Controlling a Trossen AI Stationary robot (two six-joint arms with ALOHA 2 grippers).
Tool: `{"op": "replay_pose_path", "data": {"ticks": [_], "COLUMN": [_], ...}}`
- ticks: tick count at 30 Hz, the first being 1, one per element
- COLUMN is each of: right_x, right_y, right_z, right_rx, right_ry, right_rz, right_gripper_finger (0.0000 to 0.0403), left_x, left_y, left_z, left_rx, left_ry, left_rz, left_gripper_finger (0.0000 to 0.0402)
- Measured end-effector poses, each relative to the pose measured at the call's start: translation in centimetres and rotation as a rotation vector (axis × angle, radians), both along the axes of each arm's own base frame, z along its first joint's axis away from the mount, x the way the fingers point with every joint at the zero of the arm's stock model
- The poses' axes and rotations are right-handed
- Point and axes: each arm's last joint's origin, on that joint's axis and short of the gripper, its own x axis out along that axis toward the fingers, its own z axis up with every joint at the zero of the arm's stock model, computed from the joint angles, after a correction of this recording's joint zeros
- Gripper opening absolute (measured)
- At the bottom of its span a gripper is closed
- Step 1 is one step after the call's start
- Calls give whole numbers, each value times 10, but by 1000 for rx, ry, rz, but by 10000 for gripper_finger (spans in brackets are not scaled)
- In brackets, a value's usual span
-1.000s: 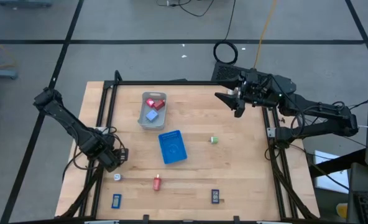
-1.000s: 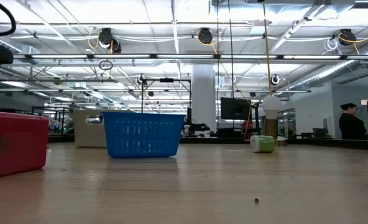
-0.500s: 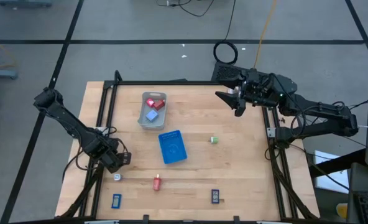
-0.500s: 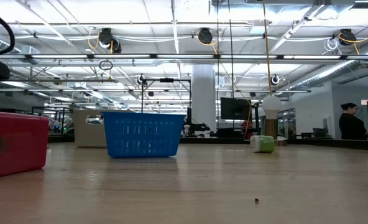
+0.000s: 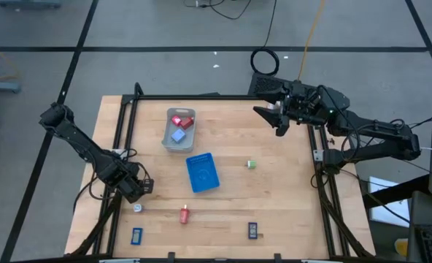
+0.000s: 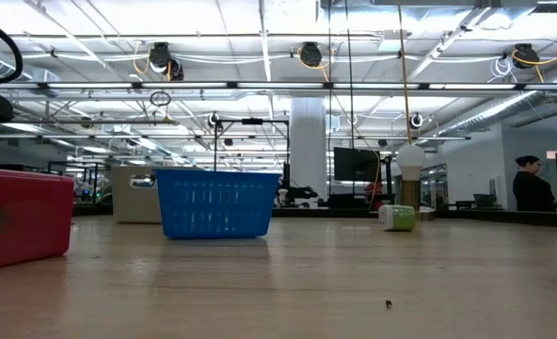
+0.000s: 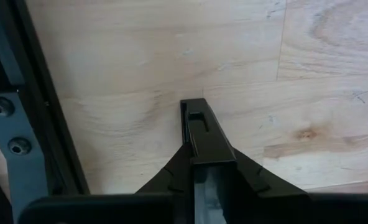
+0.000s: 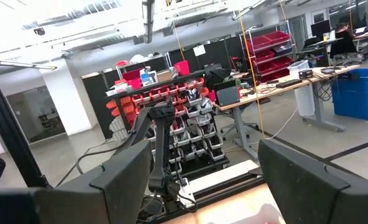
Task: Pick & Place Office items
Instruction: Put the black digital timer into the blue basket
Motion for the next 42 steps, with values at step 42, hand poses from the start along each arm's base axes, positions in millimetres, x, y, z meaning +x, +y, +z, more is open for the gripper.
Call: {"op": "replay_pose_path", "data": {"ticks": [42], "right_x": [0], "right_y": [0], "right_z": [0], "right_rx": [42], "right_ry": [-6], "right_rz": [16], "right_gripper_finger": [290], "left_x": [57], "left_y": [19], "left_z": [90], "left_rx": [480], "left_ry": [-542], "left_rz": [-119], "left_gripper_finger": [51]}}
